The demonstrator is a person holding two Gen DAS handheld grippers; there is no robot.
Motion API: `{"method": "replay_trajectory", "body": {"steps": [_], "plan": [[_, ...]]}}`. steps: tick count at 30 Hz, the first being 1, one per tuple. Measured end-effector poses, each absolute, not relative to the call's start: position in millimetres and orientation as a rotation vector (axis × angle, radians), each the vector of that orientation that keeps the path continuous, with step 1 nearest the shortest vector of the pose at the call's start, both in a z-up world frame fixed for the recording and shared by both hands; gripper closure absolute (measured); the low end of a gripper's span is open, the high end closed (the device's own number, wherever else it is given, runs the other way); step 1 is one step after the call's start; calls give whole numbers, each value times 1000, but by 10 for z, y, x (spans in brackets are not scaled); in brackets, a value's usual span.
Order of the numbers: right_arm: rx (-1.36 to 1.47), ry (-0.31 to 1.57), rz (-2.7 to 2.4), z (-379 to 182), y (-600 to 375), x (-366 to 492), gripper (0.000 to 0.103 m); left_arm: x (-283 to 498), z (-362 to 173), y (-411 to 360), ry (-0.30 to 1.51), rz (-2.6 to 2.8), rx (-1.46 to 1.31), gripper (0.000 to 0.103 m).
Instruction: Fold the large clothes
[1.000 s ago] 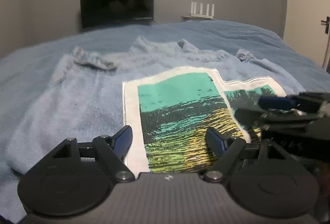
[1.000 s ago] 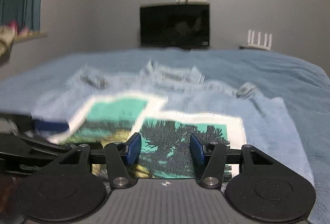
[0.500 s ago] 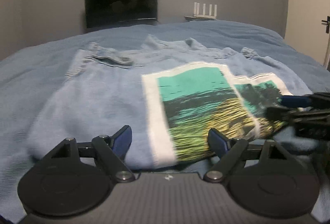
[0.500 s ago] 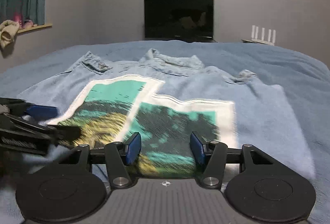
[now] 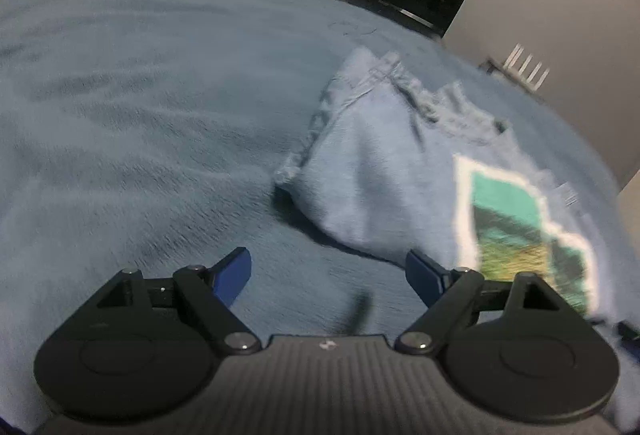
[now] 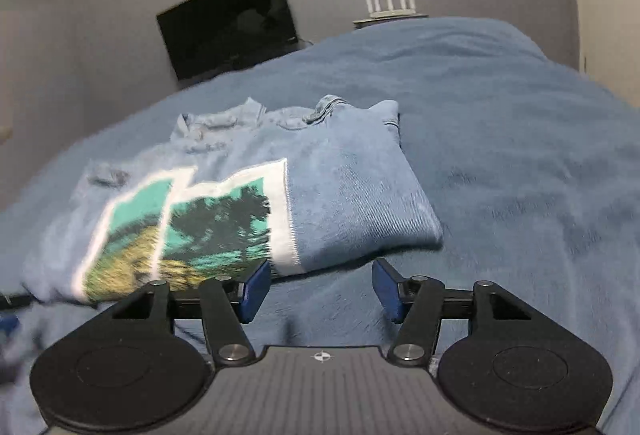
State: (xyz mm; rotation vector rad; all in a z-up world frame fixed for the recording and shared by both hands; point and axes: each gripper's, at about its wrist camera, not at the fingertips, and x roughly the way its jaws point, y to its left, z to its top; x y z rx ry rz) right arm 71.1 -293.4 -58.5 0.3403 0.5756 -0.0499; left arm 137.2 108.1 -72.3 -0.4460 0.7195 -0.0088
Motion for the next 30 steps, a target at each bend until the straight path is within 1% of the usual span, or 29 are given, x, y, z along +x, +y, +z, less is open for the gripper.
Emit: {"method": "replay_trajectory", "body": {"steps": [2,7,11,13,16,21,23,25,30], "plan": [[386,567,-37,-593,-2953,677,42,1332,-690,1071,700,-39,-494,19],[428,548,-7,-667,-2928,689,36,1399,-741,1003,689,-71,-541,18],[499,543,-35,-787,-3010,795,35,1510,-871,988,696,-70,-582,18],[532,539,-30,-855,-3033,860,35,1569,-947,976,694,-83,-594,16],[554,516,-20,-931,-3040,961,34,1644,-1008,925,687,-112,-577,16],[608,542,7,-1100,-3059,1154,29,1763,-1085,801,698,-170,-520,7],[641,540,27,-1164,-3087,1205,23,1814,-1108,767,694,-184,-505,6],[655,532,44,-1186,-3105,1264,20,1845,-1121,781,679,-194,-517,5],[756,470,43,-1200,-3225,1388,19,1921,-1151,919,598,-180,-641,5]]}}
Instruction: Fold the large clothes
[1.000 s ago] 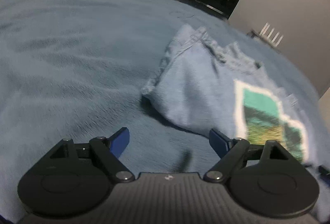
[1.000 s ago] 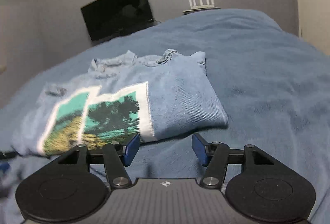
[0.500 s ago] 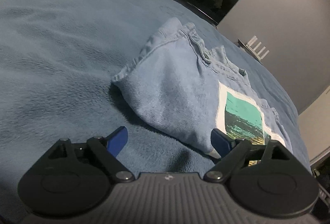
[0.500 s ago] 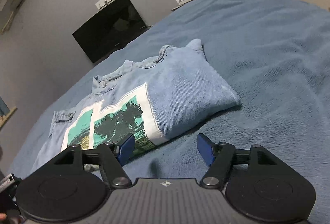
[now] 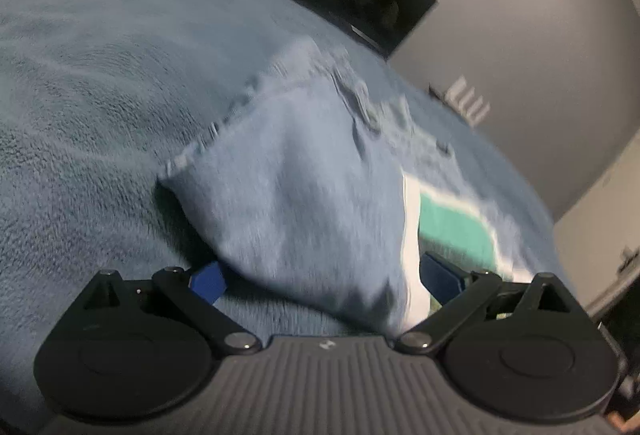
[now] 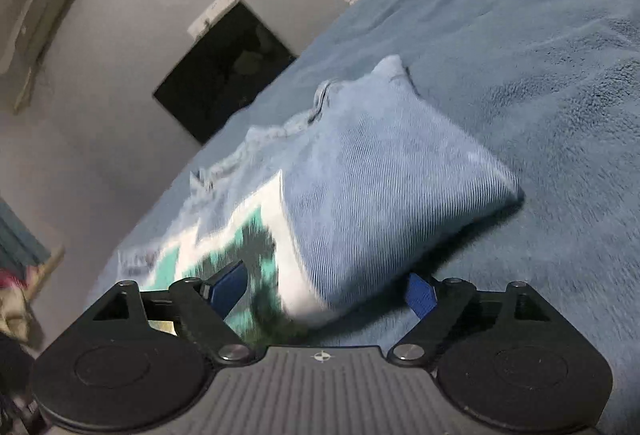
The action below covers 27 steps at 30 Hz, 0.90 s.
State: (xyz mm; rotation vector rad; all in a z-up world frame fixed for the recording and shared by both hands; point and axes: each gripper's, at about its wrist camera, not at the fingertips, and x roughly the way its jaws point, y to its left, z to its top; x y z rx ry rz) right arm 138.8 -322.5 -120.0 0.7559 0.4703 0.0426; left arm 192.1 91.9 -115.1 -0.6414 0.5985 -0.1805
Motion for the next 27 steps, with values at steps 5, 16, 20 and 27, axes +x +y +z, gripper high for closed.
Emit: {"method": "replay_trajectory", "body": {"steps": [5,16,20,27], "plan": [[868,432,45,-1288,-3389,1522,19,2074,-1214,1042,541,-152,-762,5],[958,373,-53,-1142,-3377,1583,55,2195,-1203,1207,567,-75,-897,79],[1046,398,-28,-1361,-3584,1660,63,2164,-1224,1239,567,-93,-937,84],[933,370,-8,-981,-3432,1396,79,1833,-902,1284,548,-83,-882,97]]}}
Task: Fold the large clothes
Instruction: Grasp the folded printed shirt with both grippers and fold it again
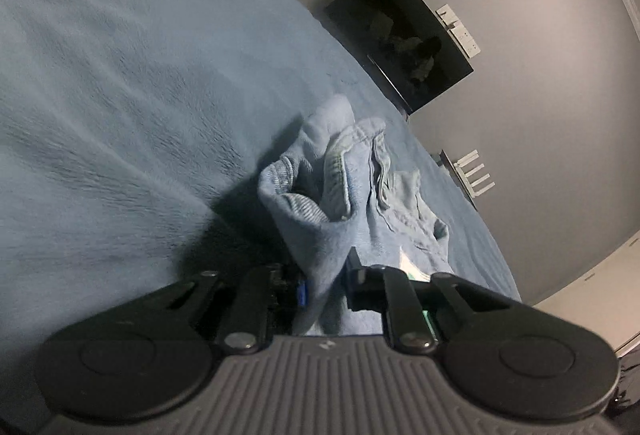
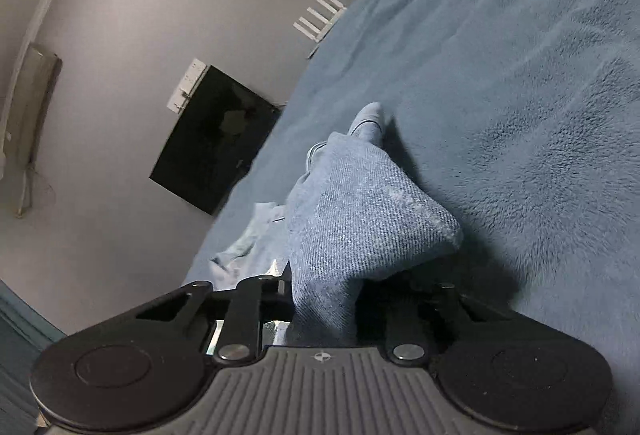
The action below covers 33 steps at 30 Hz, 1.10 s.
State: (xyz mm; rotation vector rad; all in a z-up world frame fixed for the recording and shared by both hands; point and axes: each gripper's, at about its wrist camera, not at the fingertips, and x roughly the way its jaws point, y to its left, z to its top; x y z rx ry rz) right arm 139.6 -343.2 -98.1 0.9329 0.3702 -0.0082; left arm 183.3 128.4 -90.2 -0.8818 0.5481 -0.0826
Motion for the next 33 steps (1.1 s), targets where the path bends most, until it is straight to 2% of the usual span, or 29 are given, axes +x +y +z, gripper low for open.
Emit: {"method": "replay_trajectory", "body": {"steps": [3,9,14,15,16,17,18,25,33], "plan": [[902,407,-13,-901,-3377,1192,80,1571,-817,1385,559,-62,-884,103],[934,411,-31,-752,-3418,920,82,1463,-753,1475,600,-119,-914,103],[986,453,-77,-885,-3484,832,78,1437,-693,1325,612,-107,-798,101],[994,461,-86,-911,-3486,835,76,1460,-697,1291,625,-97,-785,86],[994,470,-96,-934,-3484,837,74,1491,-716,1264,639,-80,-772,76],[987,473,-100,-945,-3471,851,71,1525,-743,1250,646,-72,-760,56],[977,473,-101,-951,-3463,881,70,1548,-768,1247,649,-64,-742,43],[976,488,-83,-1142,-3352,1093,46,1791,-1054,1308,633,-51,-732,35],[1068,453,-34,-1327,-3398,1406,43,2158,-1213,1316,555,-86,-798,36]]}}
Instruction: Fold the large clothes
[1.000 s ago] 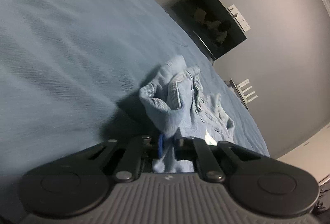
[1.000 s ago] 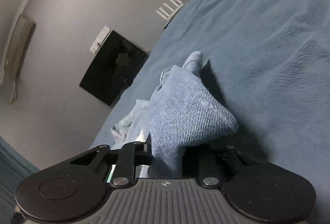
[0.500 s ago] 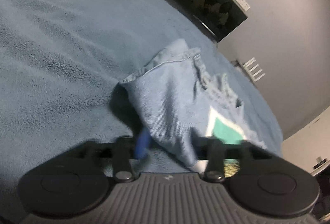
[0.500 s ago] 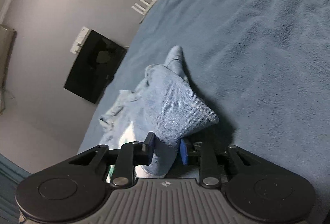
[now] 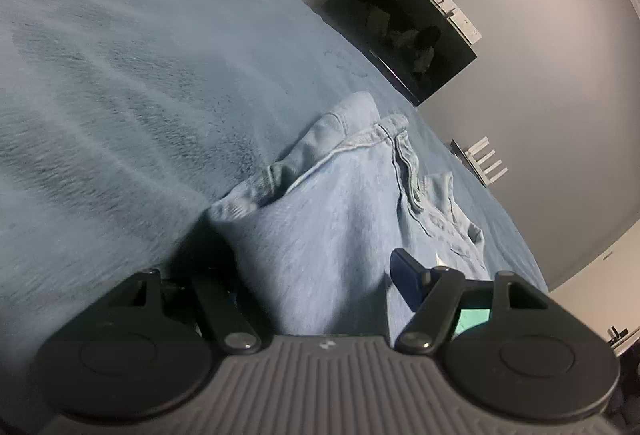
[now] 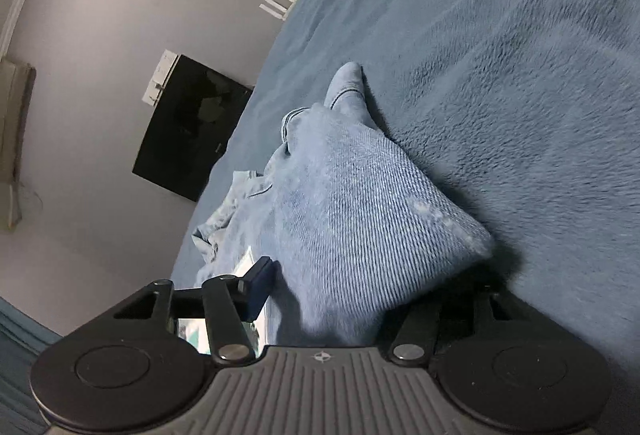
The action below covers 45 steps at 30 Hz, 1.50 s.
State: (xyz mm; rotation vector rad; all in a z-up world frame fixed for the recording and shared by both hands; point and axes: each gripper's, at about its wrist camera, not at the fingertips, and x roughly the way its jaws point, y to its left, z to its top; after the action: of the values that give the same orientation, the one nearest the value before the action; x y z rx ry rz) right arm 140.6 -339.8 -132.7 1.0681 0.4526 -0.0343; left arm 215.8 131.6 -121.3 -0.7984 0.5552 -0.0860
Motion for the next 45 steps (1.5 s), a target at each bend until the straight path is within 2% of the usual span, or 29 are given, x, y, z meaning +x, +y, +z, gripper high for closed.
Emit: {"method": "replay_trajectory", "body": {"steps": [1,2,3,6,8,14,19,25,28,29,30,31,33,34,36,38,39,40,45], "plan": [[1070,450,-29,-1336,-3403,1433,43,2210,-1217,1302,558,-96,-793,36],[1065,448,-24,-1340,-3404,1462,44,2254,-1217,1290,562,-106,-788,54],[1054,448,-20,-1343,-3408,1480,45,2302,-1235,1290,577,-127,-805,78],[990,447,-14,-1293,-3388,1540,60,2229,-1150,1262,569,-124,-814,86],[945,445,-14,-1235,-3377,1562,67,2173,-989,1163,559,-125,-748,87],[992,441,5,-1160,-3556,1467,74,1853,-714,1050,578,-159,-770,88],[1056,468,21,-1081,-3704,1245,75,1569,-556,960,609,-162,-708,88],[1003,541,5,-840,-3743,987,75,1228,-475,932,715,-162,-657,88],[941,629,-64,-806,-3742,962,66,1200,-549,946,781,-135,-646,83],[918,649,-92,-805,-3752,936,57,1197,-560,955,791,-122,-649,78],[900,661,-132,-789,-3771,893,51,1182,-581,971,801,-106,-654,65],[886,661,-159,-759,-3775,849,44,1169,-592,986,810,-82,-656,59],[832,664,-197,-649,-3793,774,42,1134,-570,1000,813,-34,-635,43],[800,665,-206,-598,-3808,737,42,1148,-541,1001,811,-13,-613,40],[702,669,-240,-434,-3760,697,41,1163,-448,963,798,22,-549,25],[606,650,-258,-328,-3685,582,39,1122,-382,877,778,52,-452,15],[543,628,-275,-258,-3622,535,33,1126,-352,819,771,64,-404,7],[484,602,-276,-191,-3598,444,27,1114,-333,758,768,78,-353,5],[279,508,-194,72,-3239,339,18,1137,-379,576,798,79,-220,4]]}}
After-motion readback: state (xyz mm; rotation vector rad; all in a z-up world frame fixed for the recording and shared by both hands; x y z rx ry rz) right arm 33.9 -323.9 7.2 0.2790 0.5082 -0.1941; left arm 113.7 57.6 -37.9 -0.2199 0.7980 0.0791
